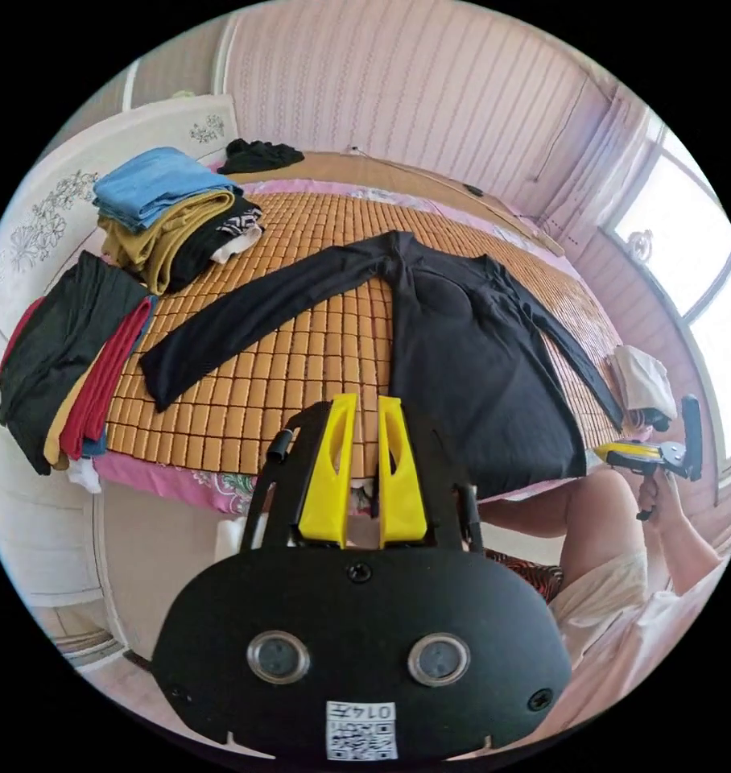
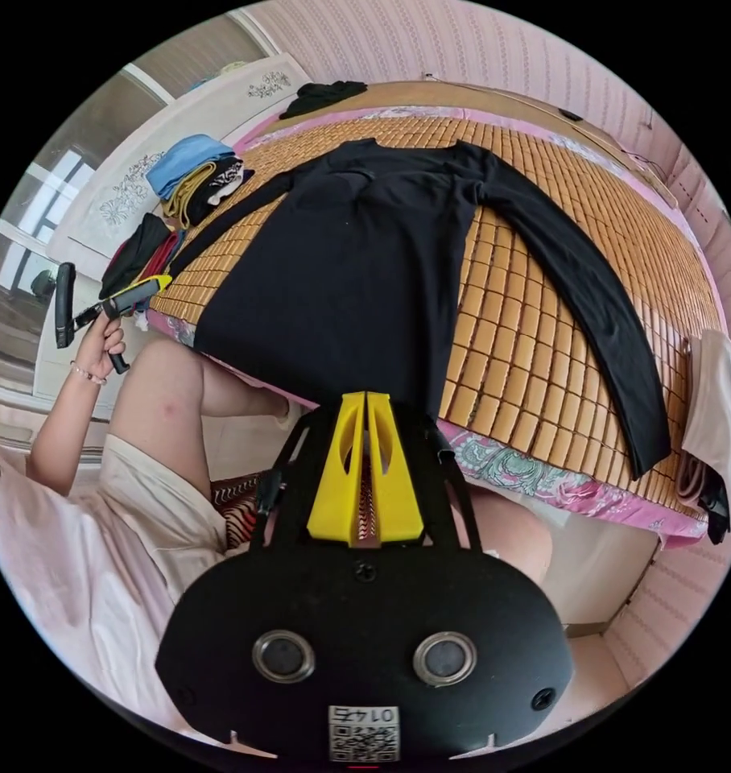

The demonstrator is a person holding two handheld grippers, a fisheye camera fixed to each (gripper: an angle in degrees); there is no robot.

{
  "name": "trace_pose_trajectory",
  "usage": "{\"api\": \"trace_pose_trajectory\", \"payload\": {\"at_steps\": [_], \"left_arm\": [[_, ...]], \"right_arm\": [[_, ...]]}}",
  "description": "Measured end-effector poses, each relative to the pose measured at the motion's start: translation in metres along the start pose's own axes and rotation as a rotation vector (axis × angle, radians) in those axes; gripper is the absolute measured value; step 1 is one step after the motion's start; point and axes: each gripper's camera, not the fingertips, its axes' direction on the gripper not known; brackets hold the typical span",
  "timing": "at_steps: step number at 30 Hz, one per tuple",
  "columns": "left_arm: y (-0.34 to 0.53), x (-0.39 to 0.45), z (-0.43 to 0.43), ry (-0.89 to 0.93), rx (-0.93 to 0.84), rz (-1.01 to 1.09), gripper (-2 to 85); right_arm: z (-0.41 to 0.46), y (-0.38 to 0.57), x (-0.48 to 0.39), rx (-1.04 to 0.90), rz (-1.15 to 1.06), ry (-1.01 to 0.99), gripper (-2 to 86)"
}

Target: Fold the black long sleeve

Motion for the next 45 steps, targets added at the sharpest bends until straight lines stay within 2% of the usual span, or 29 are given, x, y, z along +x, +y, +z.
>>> {"api": "trace_pose_trajectory", "payload": {"at_steps": [5,8,11,14,17,19,23,26,30,32,36,39,41,45], "left_arm": [[0.028,-0.095,-0.041,-0.103,0.237,-0.336,7.0],[0.047,-0.145,-0.046,-0.187,0.286,-0.526,8.2],[0.071,-0.189,-0.046,-0.151,0.346,-0.669,10.0],[0.079,-0.211,-0.052,-0.14,0.414,-0.672,11.4],[0.086,-0.216,-0.048,-0.286,0.398,-0.652,11.5],[0.091,-0.226,-0.042,-0.307,0.38,-0.659,11.5],[0.1,-0.253,-0.033,-0.245,0.34,-0.711,11.2],[0.107,-0.266,-0.035,-0.214,0.371,-0.729,9.7],[0.105,-0.276,-0.025,-0.161,0.343,-0.727,9.7],[0.099,-0.282,-0.011,-0.14,0.242,-0.728,9.2],[0.092,-0.28,-0.002,-0.218,0.181,-0.711,5.3],[0.086,-0.272,0.001,-0.254,0.174,-0.668,2.0],[0.082,-0.268,0.002,-0.216,0.168,-0.65,-0.2],[0.08,-0.261,0.0,-0.164,0.193,-0.653,-0.9]], "right_arm": [[0.004,-0.01,-0.055,-0.022,-0.113,-0.028,4.9],[0.007,-0.039,-0.099,-0.021,-0.229,0.006,6.1],[0.015,-0.085,-0.152,-0.04,-0.386,0.021,6.9],[0.026,-0.137,-0.214,-0.054,-0.562,0.031,8.0],[0.042,-0.186,-0.283,-0.044,-0.722,0.023,8.4],[0.056,-0.212,-0.326,-0.046,-0.817,0.016,8.4],[0.1,-0.256,-0.423,-0.107,-1.058,0.046,8.4],[0.125,-0.277,-0.476,-0.111,-1.142,0.066,8.5],[0.157,-0.295,-0.52,-0.103,-1.174,0.115,9.5],[0.183,-0.304,-0.533,-0.151,-1.166,0.139,11.1],[0.208,-0.314,-0.532,-0.211,-1.122,0.174,10.0],[0.208,-0.319,-0.518,-0.236,-1.07,0.109,5.8],[0.206,-0.32,-0.503,-0.246,-1.041,0.064,1.2],[0.181,-0.328,-0.468,-0.223,-0.965,-0.056,-0.3]]}}
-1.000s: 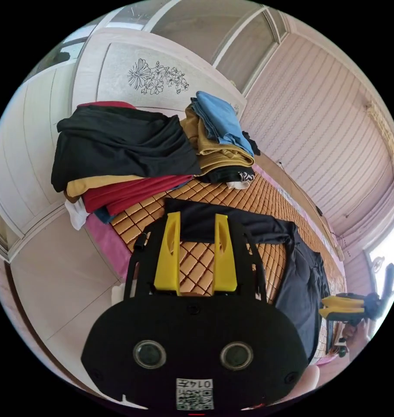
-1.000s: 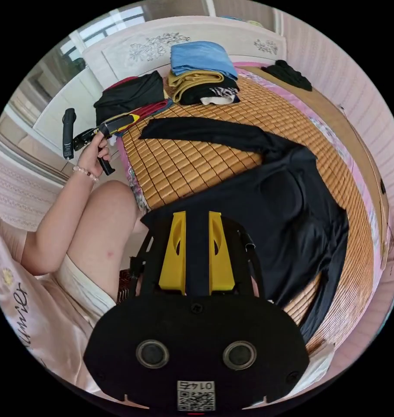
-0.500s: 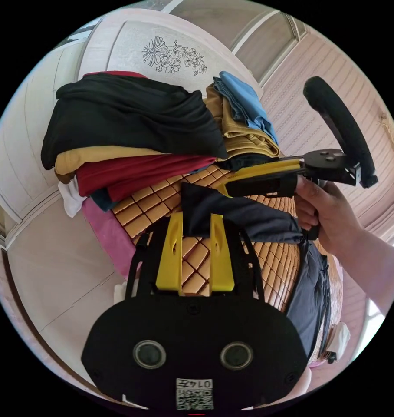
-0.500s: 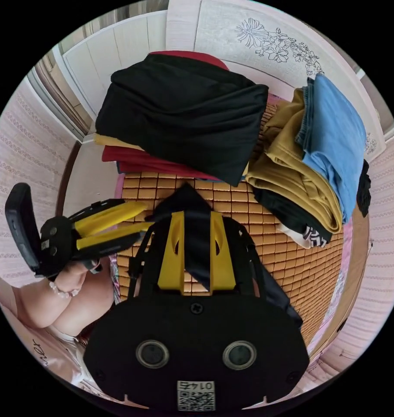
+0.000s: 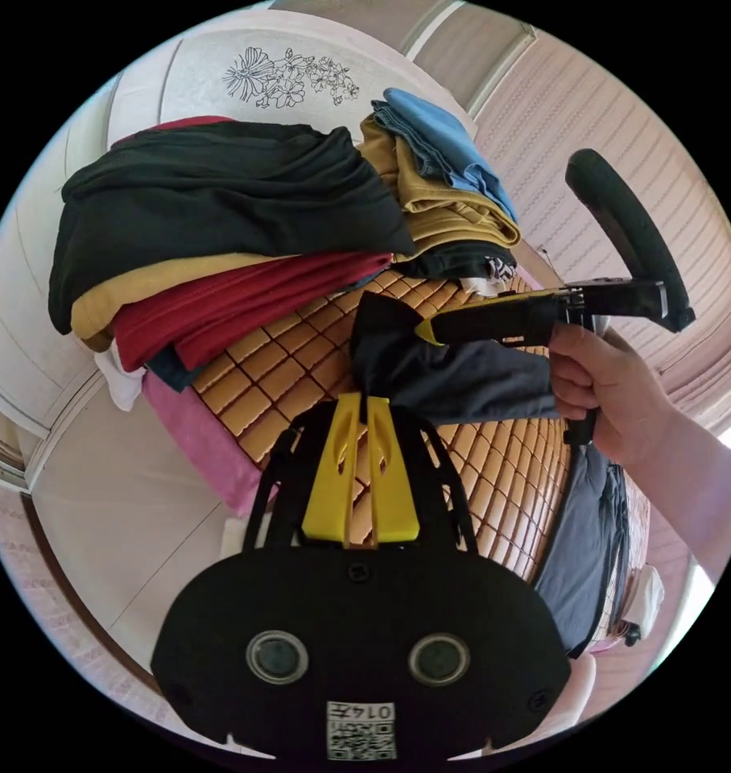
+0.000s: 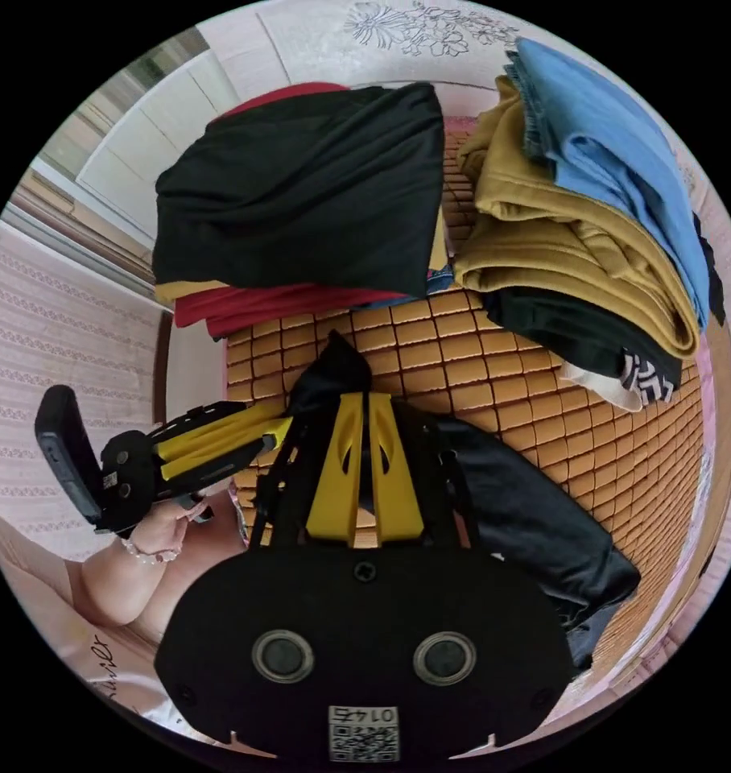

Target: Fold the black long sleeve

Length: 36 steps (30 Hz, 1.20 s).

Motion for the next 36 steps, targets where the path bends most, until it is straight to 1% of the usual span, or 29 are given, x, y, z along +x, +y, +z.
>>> {"api": "trace_pose_trajectory", "payload": {"at_steps": [3,5,6,8,9,11,12,14,15,17,18,20,22,23,25,28,30,35,36], "left_arm": [[0.006,0.031,-0.027,0.071,0.157,0.087,-1.0],[0.012,0.081,-0.057,0.117,0.291,0.235,-1.0],[0.013,0.096,-0.064,0.138,0.318,0.271,-1.0],[0.023,0.159,-0.094,0.314,0.395,0.422,-0.9],[0.027,0.177,-0.102,0.356,0.41,0.466,-0.9],[0.05,0.251,-0.138,0.507,0.438,0.656,-0.9],[0.06,0.27,-0.146,0.541,0.438,0.715,-0.8],[0.109,0.336,-0.164,0.692,0.385,0.955,-0.4],[0.124,0.35,-0.163,0.727,0.348,1.007,-0.2],[0.188,0.395,-0.135,0.799,0.124,1.176,1.9],[0.204,0.404,-0.123,0.801,0.058,1.211,2.9],[0.262,0.425,-0.078,0.776,-0.189,1.288,7.1],[0.296,0.434,-0.057,0.77,-0.334,1.364,7.8],[0.313,0.439,-0.049,0.744,-0.391,1.393,7.9],[0.331,0.448,-0.043,0.708,-0.429,1.428,8.0],[0.348,0.47,-0.036,0.617,-0.402,1.476,8.0],[0.355,0.484,-0.028,0.555,-0.375,1.491,8.0],[0.374,0.526,0.011,0.512,-0.425,1.489,8.1],[0.375,0.529,0.016,0.506,-0.432,1.489,8.1]], "right_arm": [[-0.051,0.039,0.026,0.165,0.084,-0.08,-0.4],[-0.108,0.089,0.046,0.33,0.139,-0.089,-0.2],[-0.124,0.104,0.051,0.372,0.147,-0.084,-0.1],[-0.185,0.186,0.064,0.559,0.201,-0.022,0.2],[-0.198,0.211,0.065,0.602,0.22,-0.004,0.2],[-0.24,0.316,0.06,0.73,0.328,0.087,0.4],[-0.247,0.344,0.056,0.753,0.357,0.109,0.5],[-0.26,0.448,0.035,0.798,0.492,0.171,0.8],[-0.258,0.471,0.031,0.787,0.535,0.174,0.8],[-0.227,0.551,0.02,0.656,0.713,0.14,1.3],[-0.216,0.569,0.019,0.613,0.767,0.131,1.5],[-0.167,0.628,0.014,0.457,0.959,0.101,2.6],[-0.143,0.658,0.012,0.4,1.055,0.076,3.3],[-0.133,0.671,0.012,0.412,1.095,0.055,3.6],[-0.126,0.682,0.015,0.458,1.124,0.022,4.0],[-0.119,0.681,0.027,0.481,1.119,0.014,4.8],[-0.113,0.672,0.036,0.446,1.092,0.018,5.3],[-0.084,0.645,0.064,0.227,1.034,0.074,5.8],[-0.08,0.643,0.067,0.211,1.027,0.072,5.5]]}}
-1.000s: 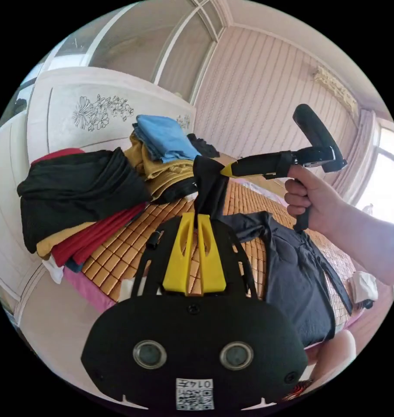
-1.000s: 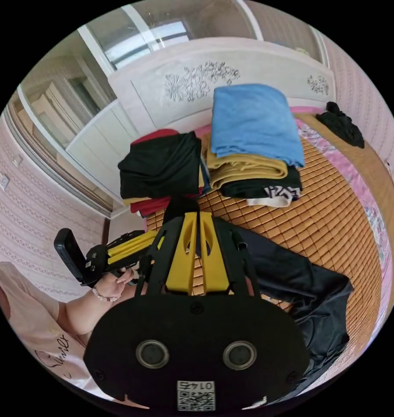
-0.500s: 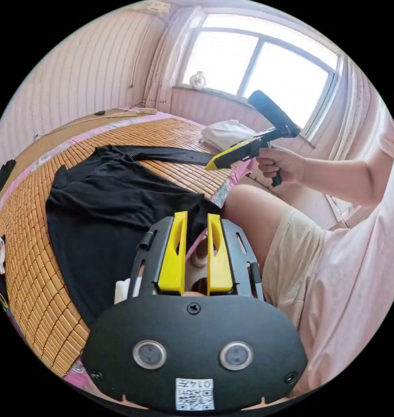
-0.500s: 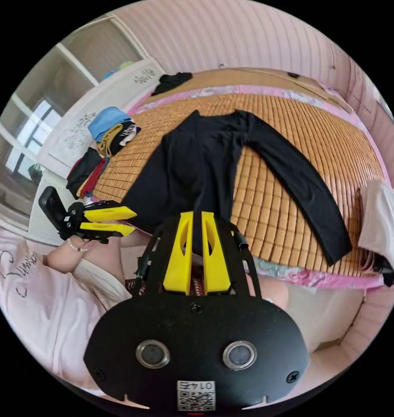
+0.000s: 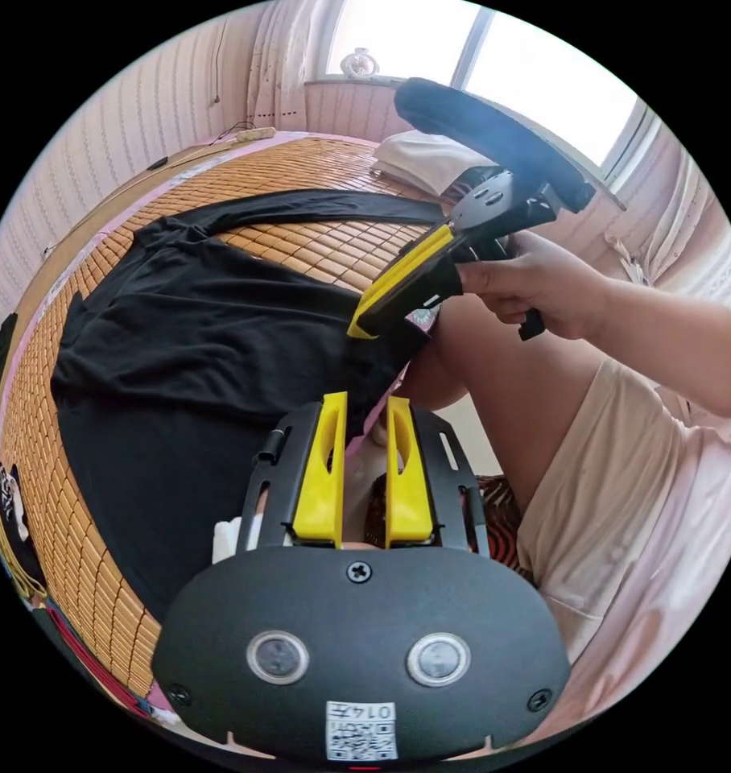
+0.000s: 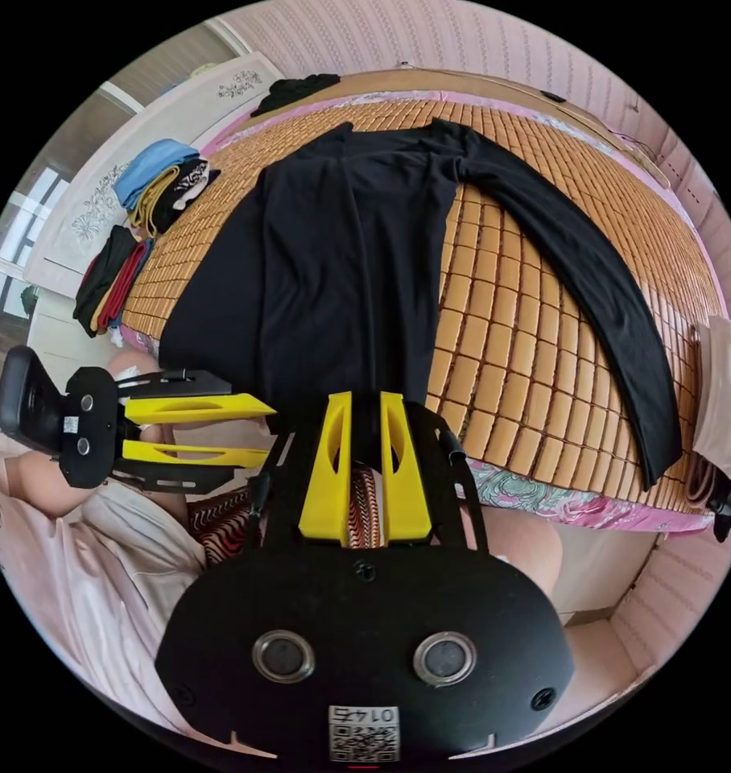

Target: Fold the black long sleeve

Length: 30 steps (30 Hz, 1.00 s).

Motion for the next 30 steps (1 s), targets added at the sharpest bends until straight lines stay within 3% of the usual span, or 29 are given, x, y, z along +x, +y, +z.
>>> {"api": "trace_pose_trajectory", "payload": {"at_steps": [6,13,22,30], "left_arm": [[0.001,-0.031,0.004,0.013,0.022,-0.035,8.2],[0.033,-0.144,-0.034,-0.189,0.061,-0.125,7.9],[0.033,-0.304,-0.041,-0.382,0.077,-0.274,6.1],[0.015,-0.362,-0.004,-0.361,0.07,-0.232,5.9]], "right_arm": [[-0.009,-0.01,0.018,-0.007,0.013,-0.032,0.9],[-0.025,-0.038,0.03,-0.059,-0.067,-0.049,2.3],[-0.035,-0.248,0.007,0.143,-0.357,-0.128,7.3],[0.033,-0.382,0.019,0.097,-0.128,-0.122,9.3]]}}
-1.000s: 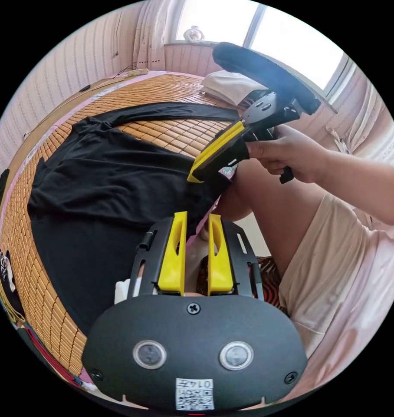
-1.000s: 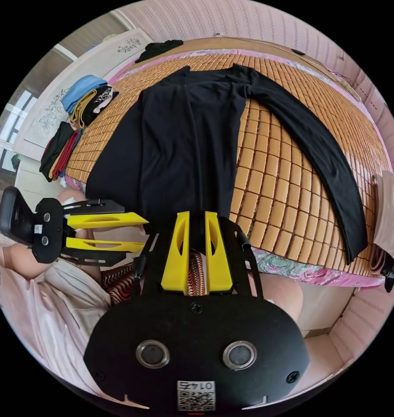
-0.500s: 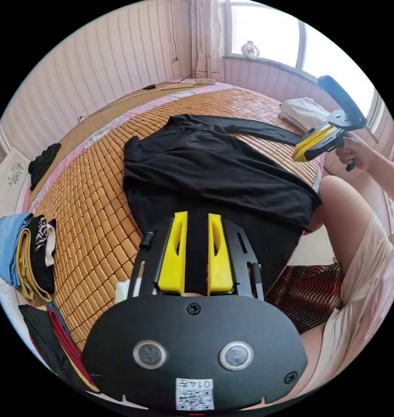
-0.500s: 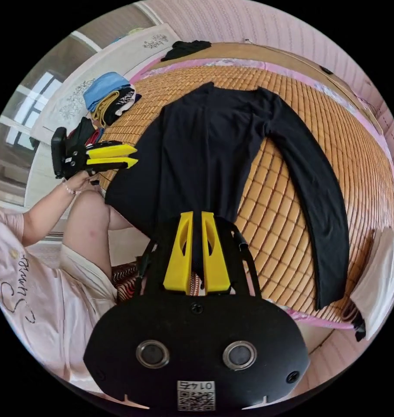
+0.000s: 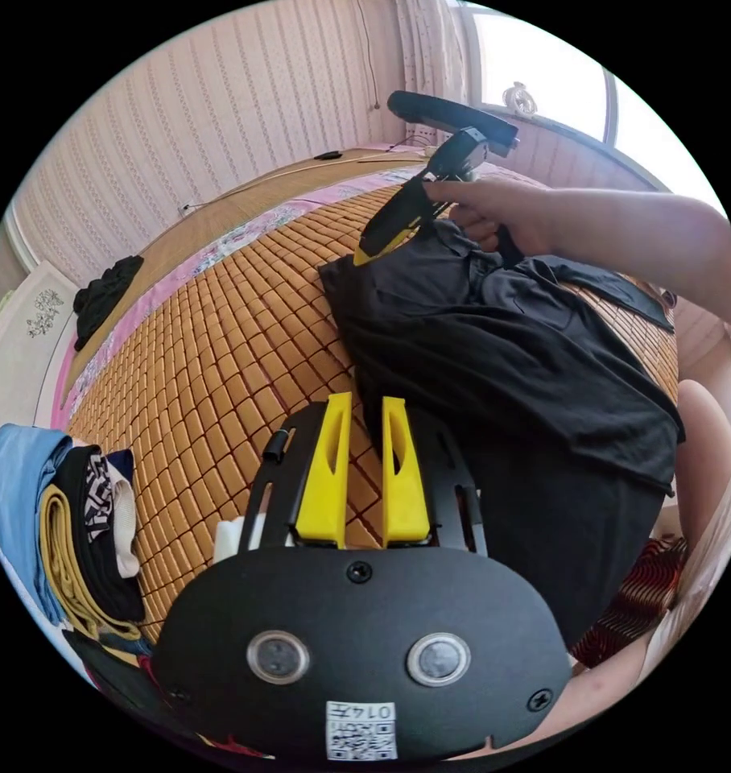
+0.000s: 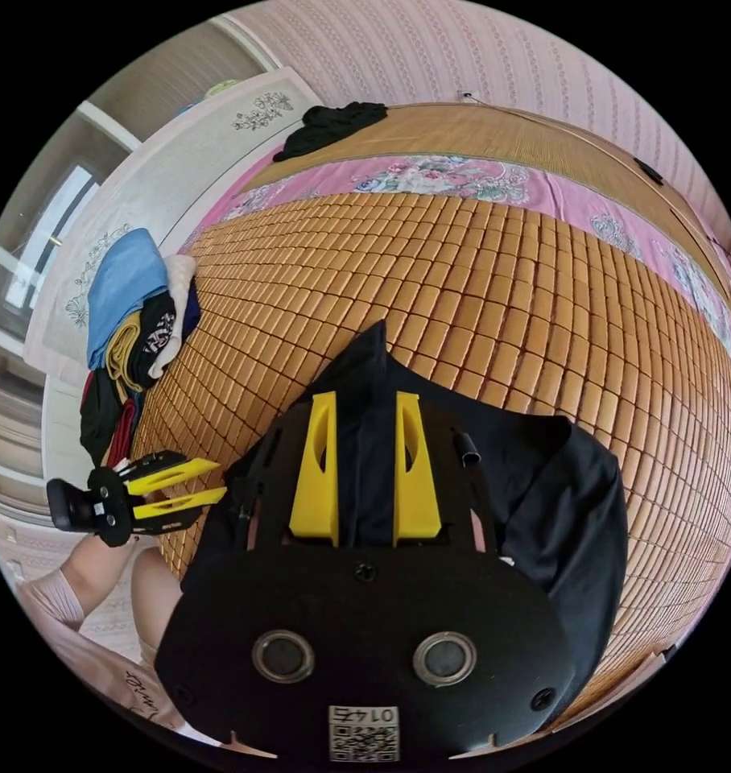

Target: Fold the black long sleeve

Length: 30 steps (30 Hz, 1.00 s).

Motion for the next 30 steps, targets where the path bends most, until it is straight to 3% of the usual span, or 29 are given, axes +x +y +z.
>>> {"api": "trace_pose_trajectory", "payload": {"at_steps": [4,9,14,18,21,24,30], "left_arm": [[-0.007,-0.012,0.027,0.053,-0.039,-0.016,0.2],[-0.003,-0.038,0.028,0.105,-0.018,-0.134,-0.7],[0.003,-0.059,0.056,0.143,-0.086,-0.226,1.3],[0.013,-0.071,0.051,0.147,-0.082,-0.284,4.5],[0.028,-0.07,0.027,0.102,-0.049,-0.291,4.2],[0.041,-0.056,-0.003,0.094,-0.007,-0.254,3.6],[0.018,0.02,-0.036,0.218,-0.009,-0.066,3.7]], "right_arm": [[0.014,-0.014,0.002,-0.015,-0.004,-0.108,0.6],[0.001,-0.035,-0.02,0.017,-0.111,-0.068,-0.2],[0.034,-0.033,-0.048,-0.135,-0.203,0.11,5.3],[-0.011,-0.008,-0.035,-0.006,-0.173,0.132,10.0],[-0.087,0.061,-0.02,0.256,-0.172,0.066,9.8],[-0.137,0.183,-0.023,0.394,-0.212,0.255,8.8],[-0.175,0.445,0.006,0.533,0.23,0.545,4.2]]}}
